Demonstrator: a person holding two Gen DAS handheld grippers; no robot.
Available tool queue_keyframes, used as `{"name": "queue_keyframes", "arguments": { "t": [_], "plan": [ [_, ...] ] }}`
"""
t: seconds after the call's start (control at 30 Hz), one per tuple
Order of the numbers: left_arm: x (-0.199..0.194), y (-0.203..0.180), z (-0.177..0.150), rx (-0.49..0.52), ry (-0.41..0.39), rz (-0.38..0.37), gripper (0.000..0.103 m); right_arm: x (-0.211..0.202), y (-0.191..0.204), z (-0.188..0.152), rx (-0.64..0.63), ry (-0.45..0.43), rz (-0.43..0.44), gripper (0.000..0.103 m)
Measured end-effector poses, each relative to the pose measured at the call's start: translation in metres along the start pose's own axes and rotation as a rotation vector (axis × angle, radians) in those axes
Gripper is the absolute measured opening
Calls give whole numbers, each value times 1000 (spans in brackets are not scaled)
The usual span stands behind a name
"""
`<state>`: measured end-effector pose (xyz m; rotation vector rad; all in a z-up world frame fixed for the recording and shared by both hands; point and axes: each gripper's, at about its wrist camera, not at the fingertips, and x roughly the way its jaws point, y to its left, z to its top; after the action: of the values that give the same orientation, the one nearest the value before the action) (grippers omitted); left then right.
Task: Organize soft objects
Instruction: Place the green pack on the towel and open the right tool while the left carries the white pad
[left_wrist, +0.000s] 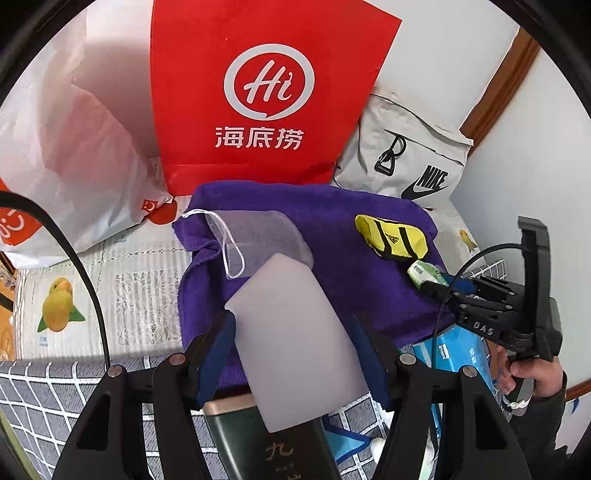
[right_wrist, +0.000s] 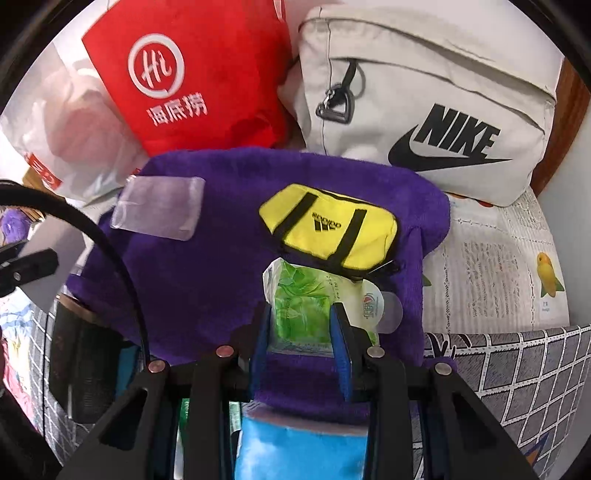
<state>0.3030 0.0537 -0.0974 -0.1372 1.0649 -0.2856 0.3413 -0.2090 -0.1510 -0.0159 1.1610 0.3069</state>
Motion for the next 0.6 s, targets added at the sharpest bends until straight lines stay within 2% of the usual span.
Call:
{"name": "queue_keyframes", "arguments": {
  "t": [0.27, 0.4, 0.6],
  "plan": [
    [19, 4, 9, -3, 32, 21, 62, 17, 7, 6, -27, 39, 12, 39],
    [31, 7, 13, -5, 57, 32, 62, 21, 9, 7, -10, 67, 55, 52],
    [46, 13, 20, -24, 74, 35, 62, -2, 11, 8, -3, 20, 63, 53]
  ]
}}
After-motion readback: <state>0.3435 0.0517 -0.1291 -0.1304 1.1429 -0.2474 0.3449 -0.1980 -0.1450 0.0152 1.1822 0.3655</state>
